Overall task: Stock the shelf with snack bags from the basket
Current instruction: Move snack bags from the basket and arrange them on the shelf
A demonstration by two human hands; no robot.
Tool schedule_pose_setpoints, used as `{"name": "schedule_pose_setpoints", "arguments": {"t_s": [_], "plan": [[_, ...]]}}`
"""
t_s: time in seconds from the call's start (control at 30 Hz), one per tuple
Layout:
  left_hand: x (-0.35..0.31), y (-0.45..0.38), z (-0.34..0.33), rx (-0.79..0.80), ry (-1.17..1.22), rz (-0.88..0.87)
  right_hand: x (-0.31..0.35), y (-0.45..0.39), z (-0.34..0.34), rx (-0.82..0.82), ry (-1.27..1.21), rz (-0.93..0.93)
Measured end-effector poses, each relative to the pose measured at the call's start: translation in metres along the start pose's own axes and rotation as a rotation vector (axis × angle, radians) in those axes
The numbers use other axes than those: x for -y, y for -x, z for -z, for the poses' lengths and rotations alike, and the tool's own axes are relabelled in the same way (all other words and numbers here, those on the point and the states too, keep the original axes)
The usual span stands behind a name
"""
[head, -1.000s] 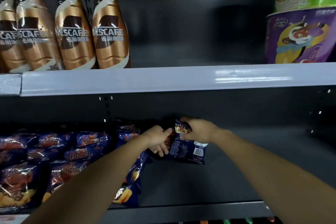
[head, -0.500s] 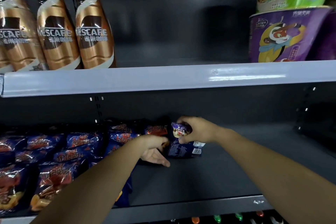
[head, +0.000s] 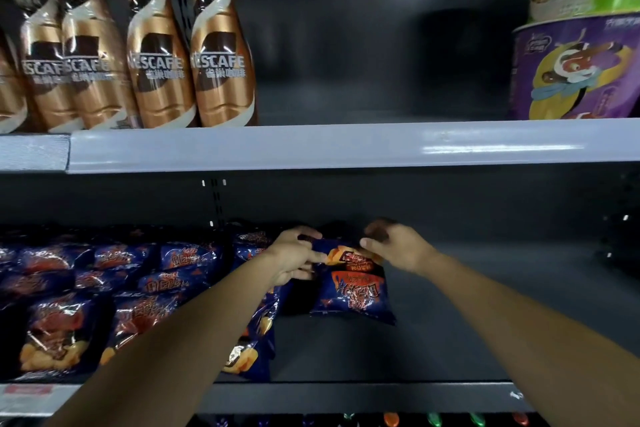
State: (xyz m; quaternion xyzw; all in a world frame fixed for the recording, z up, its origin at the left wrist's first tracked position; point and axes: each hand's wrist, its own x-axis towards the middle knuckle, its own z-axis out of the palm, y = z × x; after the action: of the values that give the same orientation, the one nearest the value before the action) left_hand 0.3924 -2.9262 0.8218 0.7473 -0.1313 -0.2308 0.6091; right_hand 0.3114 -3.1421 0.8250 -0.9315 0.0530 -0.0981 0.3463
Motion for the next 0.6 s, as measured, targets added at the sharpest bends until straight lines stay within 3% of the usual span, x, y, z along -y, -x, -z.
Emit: {"name": "schedule_pose_setpoints", "arguments": {"t_s": [0.37, 0.6], "plan": [[0.005, -0.007, 0.018, -0.067, -0.071, -0.155, 0.009, -0.015, -0.011, 0.14, 0.012, 0.018], [-0.005, -0.019, 0.005, 0.013, -0.204, -0.245, 0.014, -0.021, -0.018, 0.16, 0.147, 0.016]]}}
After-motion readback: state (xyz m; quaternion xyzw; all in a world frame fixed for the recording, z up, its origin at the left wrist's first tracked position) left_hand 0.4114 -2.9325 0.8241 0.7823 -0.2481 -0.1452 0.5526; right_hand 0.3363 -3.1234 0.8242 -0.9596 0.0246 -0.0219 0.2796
